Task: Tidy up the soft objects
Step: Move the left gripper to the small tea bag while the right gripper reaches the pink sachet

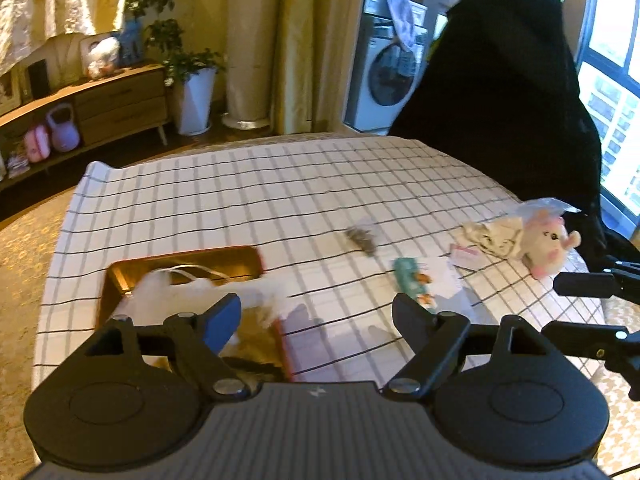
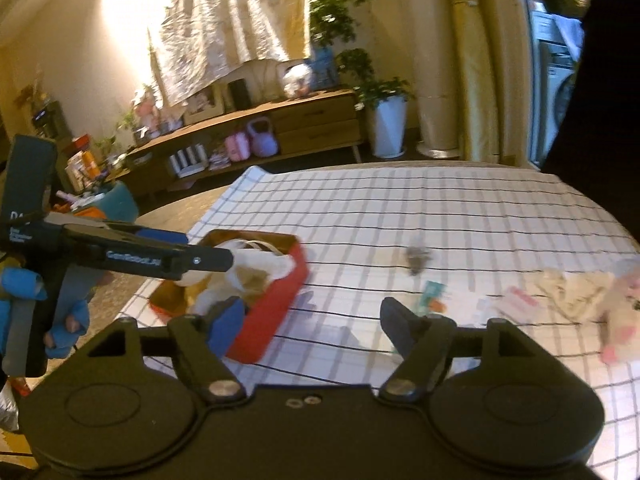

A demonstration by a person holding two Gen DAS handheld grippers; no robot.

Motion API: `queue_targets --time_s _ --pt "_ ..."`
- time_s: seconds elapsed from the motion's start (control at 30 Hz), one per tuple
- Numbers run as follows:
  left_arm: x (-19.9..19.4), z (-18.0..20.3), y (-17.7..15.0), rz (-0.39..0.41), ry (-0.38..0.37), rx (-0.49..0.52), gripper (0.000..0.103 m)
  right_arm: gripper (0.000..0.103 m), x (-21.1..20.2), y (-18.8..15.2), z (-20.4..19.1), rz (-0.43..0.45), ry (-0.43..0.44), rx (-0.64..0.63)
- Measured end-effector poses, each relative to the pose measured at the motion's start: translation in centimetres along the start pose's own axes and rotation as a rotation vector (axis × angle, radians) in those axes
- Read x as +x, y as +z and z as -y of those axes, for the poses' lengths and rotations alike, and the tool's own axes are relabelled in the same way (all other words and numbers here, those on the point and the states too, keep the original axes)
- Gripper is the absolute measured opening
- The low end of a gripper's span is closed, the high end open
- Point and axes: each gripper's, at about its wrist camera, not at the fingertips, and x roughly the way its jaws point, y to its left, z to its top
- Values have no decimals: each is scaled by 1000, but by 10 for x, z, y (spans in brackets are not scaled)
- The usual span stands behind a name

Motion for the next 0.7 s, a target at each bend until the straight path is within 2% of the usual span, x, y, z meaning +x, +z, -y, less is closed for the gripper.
queue_targets --time_s 0.23,0.47,0.6,0.7 --pt "21 33 5 13 -54 36 86 84 -14 -14 43 13 -72 43" --pt "51 54 15 -2 -62 47 87 93 -10 -22 84 11 -146 84" --pt "71 58 25 -8 -52 42 102 95 2 -24 103 0 -183 101" --pt "86 59 33 -17 -54 29 102 95 14 -24 115 -14 -204 100"
